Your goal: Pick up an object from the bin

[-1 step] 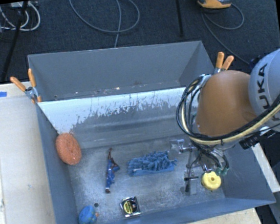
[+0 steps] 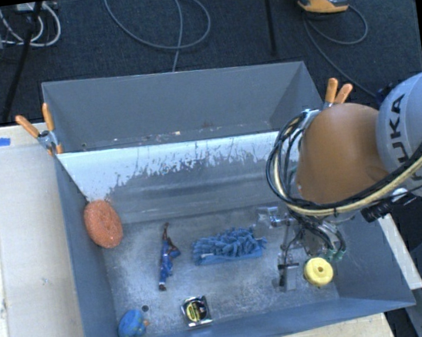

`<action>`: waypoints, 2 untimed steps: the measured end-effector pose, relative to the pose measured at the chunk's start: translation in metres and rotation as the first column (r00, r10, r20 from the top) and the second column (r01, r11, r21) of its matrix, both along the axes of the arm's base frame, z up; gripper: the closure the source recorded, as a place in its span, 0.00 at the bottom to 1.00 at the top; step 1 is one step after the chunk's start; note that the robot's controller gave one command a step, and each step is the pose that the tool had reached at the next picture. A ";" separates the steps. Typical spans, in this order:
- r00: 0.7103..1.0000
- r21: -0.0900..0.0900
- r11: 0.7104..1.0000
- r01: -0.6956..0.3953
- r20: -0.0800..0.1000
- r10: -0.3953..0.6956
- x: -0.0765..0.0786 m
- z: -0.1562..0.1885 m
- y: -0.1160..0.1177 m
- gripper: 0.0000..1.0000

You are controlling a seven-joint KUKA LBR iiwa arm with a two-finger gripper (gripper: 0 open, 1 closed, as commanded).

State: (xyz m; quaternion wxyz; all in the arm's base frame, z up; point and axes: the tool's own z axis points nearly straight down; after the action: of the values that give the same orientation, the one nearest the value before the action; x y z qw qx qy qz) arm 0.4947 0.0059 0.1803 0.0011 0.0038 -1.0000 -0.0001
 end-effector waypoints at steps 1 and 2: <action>0.998 0.000 0.998 0.056 0.010 -0.056 0.046 -0.034 0.030 0.00; 1.000 0.000 1.000 0.022 0.000 -0.022 0.066 -0.102 0.037 1.00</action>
Offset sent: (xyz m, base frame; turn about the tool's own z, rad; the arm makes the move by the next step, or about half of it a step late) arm 0.0662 0.0367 -0.1008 0.0216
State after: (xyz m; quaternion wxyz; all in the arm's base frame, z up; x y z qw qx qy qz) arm 0.5606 0.0431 0.0785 0.0008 -0.0071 -1.0000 0.0000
